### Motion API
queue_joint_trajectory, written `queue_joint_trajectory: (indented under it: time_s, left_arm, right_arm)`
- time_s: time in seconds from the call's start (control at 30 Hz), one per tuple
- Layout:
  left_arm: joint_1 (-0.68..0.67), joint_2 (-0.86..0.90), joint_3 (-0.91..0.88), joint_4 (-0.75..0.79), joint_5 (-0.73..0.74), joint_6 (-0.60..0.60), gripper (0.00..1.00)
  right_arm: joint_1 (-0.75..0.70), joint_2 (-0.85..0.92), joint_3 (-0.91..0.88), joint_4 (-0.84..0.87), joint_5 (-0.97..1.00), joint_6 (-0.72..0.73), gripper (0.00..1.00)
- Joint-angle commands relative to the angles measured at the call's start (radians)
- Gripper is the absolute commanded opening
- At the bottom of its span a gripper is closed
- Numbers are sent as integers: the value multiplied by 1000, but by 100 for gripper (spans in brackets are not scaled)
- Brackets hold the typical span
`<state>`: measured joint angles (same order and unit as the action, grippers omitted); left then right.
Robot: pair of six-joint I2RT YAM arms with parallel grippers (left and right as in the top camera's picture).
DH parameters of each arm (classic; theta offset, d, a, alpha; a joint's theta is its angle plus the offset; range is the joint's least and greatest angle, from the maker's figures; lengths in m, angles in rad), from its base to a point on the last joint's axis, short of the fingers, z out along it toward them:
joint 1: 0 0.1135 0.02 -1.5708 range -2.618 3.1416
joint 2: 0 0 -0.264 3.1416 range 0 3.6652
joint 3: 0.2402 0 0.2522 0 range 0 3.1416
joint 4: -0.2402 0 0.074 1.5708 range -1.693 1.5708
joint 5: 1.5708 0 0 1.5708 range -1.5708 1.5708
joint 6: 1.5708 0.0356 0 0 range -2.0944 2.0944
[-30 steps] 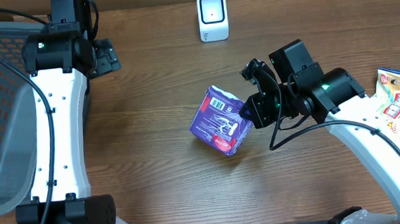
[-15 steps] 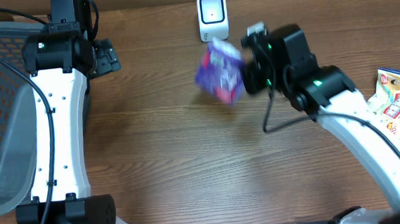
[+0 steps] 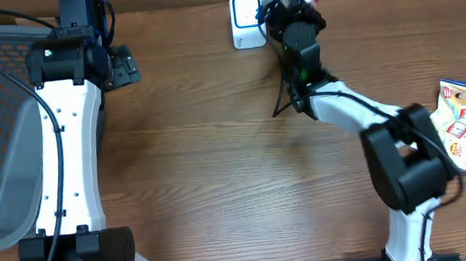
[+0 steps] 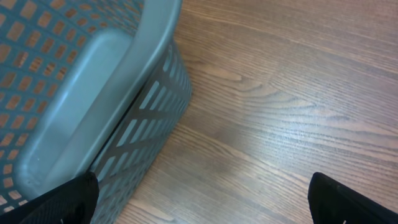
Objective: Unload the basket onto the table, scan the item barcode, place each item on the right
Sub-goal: 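Lift the purple pack and hold its barcode at the scanner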
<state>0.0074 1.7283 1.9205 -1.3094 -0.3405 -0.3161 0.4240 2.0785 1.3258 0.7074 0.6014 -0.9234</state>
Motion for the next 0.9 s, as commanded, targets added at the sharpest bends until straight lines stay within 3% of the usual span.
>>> queue_joint_trajectory:
  time_s: [0.0,0.27,0.87]
  left_arm:
    - [5,0,16,1,1,-21,100]
    - [5,0,16,1,1,-21,100]
    - [5,0,16,1,1,-21,100]
  right_arm:
    - [-5,84,11,143,19,-413,4]
    - [-4,252,134,203,-60,-571,4]
    - [27,320,193,145,-114,-720,4]
